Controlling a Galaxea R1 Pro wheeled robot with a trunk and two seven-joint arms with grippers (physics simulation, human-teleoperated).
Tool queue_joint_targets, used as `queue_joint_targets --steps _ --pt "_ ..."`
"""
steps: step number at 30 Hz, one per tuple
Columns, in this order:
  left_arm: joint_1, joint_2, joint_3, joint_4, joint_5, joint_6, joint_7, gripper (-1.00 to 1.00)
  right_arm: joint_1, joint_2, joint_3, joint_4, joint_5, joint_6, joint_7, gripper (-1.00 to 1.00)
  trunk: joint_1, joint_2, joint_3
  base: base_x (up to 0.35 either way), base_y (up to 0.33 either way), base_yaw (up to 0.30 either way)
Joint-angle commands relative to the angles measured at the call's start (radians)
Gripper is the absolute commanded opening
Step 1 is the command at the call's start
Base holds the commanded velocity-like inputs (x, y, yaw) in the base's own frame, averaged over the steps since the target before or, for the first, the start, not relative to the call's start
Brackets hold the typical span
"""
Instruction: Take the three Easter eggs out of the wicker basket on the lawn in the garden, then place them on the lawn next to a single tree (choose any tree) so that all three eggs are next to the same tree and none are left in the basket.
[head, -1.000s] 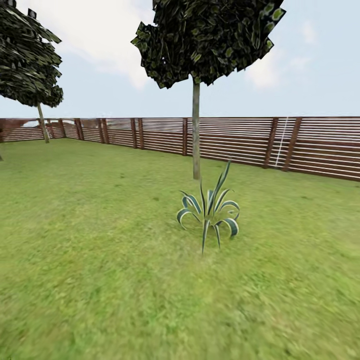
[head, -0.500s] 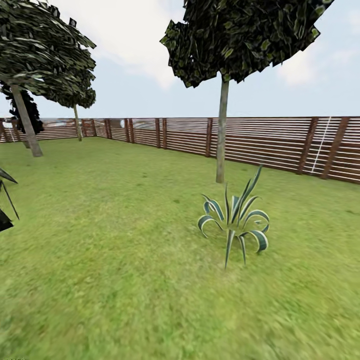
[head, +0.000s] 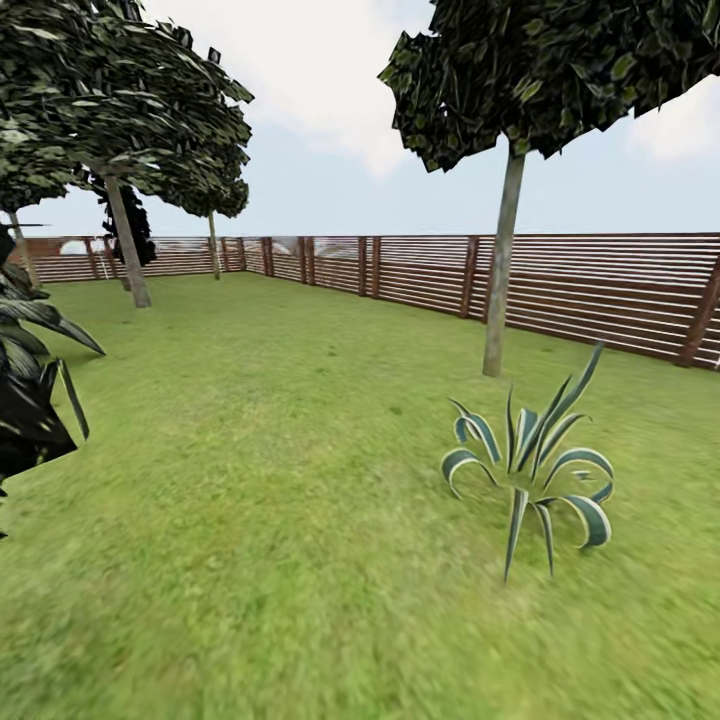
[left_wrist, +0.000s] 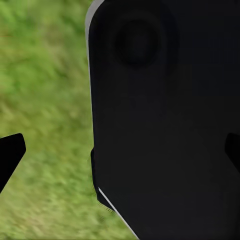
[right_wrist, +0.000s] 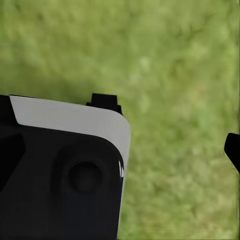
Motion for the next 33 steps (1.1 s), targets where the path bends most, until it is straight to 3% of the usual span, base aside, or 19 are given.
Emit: queue_joint_targets --steps 1,33 --pt "0.001 0.000 0.001 -0.002 -0.001 -0.002 -0.001 1.00 -0.002 0.000 0.001 0.004 0.010 -0.006 -0.001 1.00 0.001 0.000 -0.001 0.337 0.000 0.291" --pt "0.001 0.002 0.001 -0.003 0.000 -0.001 0.000 1.00 -0.002 -0.008 -0.004 0.004 0.002 -0.006 0.000 1.00 0.001 0.000 -0.001 0.337 0.000 0.272"
